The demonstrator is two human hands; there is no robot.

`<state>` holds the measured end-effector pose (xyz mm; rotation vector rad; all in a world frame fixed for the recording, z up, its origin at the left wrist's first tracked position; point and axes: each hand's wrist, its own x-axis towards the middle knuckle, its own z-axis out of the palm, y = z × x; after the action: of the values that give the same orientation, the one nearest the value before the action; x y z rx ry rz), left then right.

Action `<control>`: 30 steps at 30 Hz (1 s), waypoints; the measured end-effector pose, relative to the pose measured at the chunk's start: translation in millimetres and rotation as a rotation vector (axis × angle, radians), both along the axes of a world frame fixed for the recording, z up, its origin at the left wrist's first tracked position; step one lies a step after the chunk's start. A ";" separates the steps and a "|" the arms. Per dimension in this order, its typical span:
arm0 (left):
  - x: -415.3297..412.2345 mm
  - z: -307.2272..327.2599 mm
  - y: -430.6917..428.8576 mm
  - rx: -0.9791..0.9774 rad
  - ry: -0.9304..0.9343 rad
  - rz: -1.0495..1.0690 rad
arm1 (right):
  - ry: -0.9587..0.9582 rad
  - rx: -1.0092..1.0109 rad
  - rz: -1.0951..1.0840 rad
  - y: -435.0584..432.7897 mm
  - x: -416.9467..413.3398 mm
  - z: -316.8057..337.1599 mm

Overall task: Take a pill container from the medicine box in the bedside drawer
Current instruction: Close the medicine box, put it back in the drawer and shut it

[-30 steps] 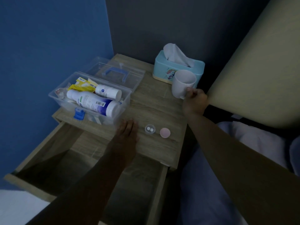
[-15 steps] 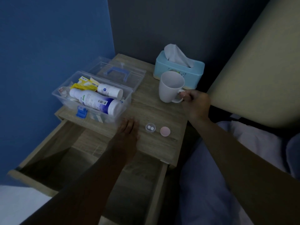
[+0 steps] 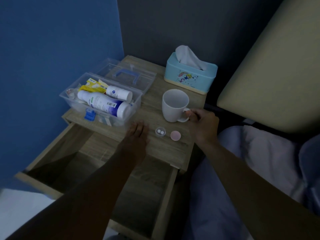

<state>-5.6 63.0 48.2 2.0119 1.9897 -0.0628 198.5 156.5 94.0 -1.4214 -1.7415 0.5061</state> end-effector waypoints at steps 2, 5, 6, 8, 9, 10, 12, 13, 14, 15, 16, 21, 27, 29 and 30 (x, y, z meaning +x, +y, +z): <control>-0.2 -0.6 1.0 -0.015 0.018 -0.016 | -0.001 0.000 -0.001 -2.9 0.6 -0.3; 0.0 -0.7 1.3 -0.008 0.010 -0.006 | 0.000 0.008 0.008 -6.2 2.9 -0.1; -0.4 -1.1 1.0 0.003 0.007 -0.004 | 0.004 0.003 0.009 -7.4 3.4 -0.4; -1.4 -2.3 1.3 0.009 0.024 -0.018 | 0.009 -0.012 0.006 -9.6 3.9 -1.7; -1.8 -2.8 2.0 0.002 0.026 -0.022 | 0.007 -0.022 0.001 -10.3 4.0 -2.2; -1.9 -2.8 2.7 -0.006 0.014 -0.012 | 0.004 -0.029 -0.003 -10.8 4.3 -2.5; -1.3 -0.5 3.6 -0.023 -0.031 0.025 | -0.003 -0.036 -0.009 -11.9 4.3 -2.9; -1.2 0.7 3.6 -0.029 -0.047 0.033 | -0.005 -0.038 -0.011 -12.9 4.6 -2.9; -1.2 1.8 3.8 -0.037 -0.049 0.031 | -0.005 -0.044 -0.012 -14.0 4.8 -2.7; -1.5 4.1 3.5 -0.051 -0.033 0.020 | -0.004 -0.056 -0.012 -15.1 5.5 -2.3; -1.9 7.0 3.8 -0.070 -0.010 0.005 | -0.004 -0.075 -0.010 -16.0 6.2 -1.7; -5.3 33.4 4.8 -0.209 -0.087 0.009 | 0.058 -0.244 0.003 -16.9 13.2 5.7; -22.9 38.9 -35.9 -0.109 -0.247 0.119 | 0.067 -0.058 -0.081 -24.7 12.4 27.7; -36.1 36.8 -54.6 -0.017 -0.302 0.233 | 0.038 0.146 -0.058 -29.2 -0.2 38.6; -46.1 36.0 -61.1 0.021 -0.299 0.273 | 0.034 0.232 -0.021 -31.4 -9.3 44.1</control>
<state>-51.6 1.9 84.2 1.6292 2.0490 0.3028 189.2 125.1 138.1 -1.2587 -1.6960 0.3035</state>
